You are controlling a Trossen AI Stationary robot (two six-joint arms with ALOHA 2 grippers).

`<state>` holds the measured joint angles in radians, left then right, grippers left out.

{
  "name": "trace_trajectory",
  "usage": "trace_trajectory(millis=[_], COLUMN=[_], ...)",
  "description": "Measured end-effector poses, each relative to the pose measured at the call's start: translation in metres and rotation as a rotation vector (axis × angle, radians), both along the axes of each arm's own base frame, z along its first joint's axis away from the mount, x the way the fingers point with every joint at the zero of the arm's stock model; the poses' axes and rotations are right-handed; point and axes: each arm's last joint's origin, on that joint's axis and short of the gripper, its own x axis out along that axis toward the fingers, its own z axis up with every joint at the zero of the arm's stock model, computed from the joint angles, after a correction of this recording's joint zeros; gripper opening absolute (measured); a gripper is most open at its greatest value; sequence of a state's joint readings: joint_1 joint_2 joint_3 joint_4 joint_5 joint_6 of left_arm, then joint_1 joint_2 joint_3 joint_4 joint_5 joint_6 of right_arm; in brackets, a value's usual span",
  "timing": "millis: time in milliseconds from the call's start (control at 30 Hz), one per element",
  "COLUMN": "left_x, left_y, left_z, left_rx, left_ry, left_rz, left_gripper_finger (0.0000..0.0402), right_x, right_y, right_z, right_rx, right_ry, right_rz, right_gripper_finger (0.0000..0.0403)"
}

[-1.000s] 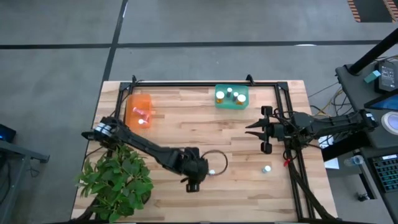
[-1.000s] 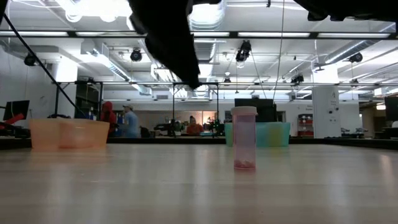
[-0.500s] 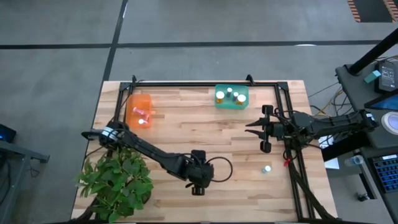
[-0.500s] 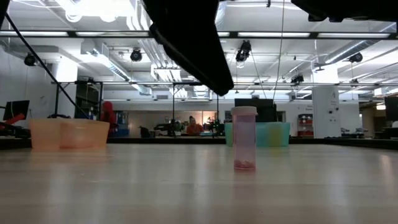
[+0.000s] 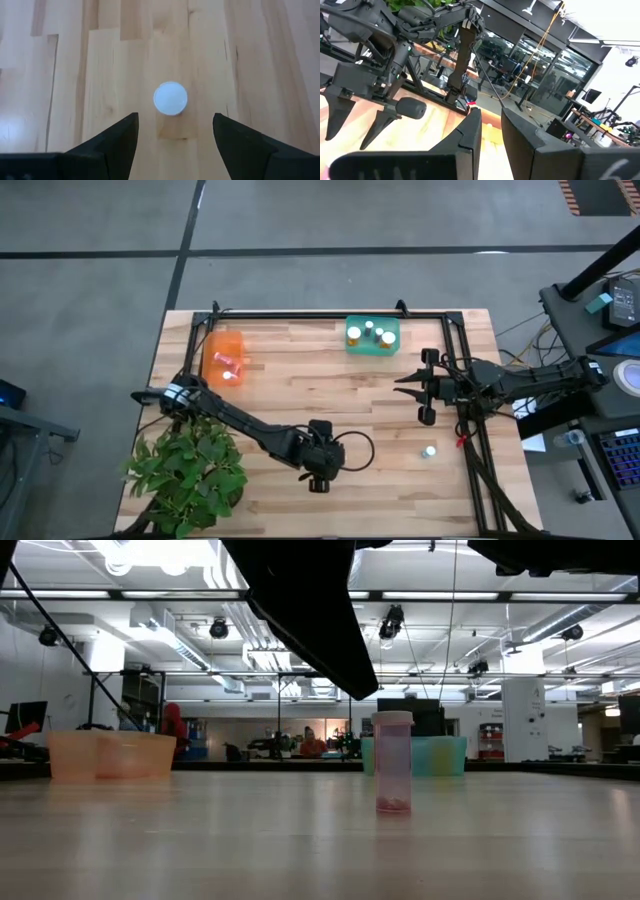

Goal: Pick and place medicine bottles into bin by pill shape (circle, oval)
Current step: Put the pink tablet bottle into the orange bin

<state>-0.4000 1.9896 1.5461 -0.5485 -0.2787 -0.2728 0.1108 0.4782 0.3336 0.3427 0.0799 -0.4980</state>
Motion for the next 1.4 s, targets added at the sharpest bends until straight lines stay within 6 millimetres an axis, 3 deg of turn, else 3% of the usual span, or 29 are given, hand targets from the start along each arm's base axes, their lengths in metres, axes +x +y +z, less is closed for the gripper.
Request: trace_trajectory(millis=[1067,1400], left_x=[0.001,0.001], left_y=[0.012,0.012], left_z=[-0.042,-0.042], left_rx=[-0.014,-0.014], left_ry=[-0.179,-0.179], left_rz=[-0.025,-0.025], left_gripper_finger=[0.0234,0.0161], right_x=[0.0,0.0], right_y=[0.0,0.0], right_z=[-0.001,-0.002], right_rx=[0.006,0.014], right_ry=[0.01,0.022], right_rz=[0.0,0.0], right_gripper_finger=[0.0063,0.0063])
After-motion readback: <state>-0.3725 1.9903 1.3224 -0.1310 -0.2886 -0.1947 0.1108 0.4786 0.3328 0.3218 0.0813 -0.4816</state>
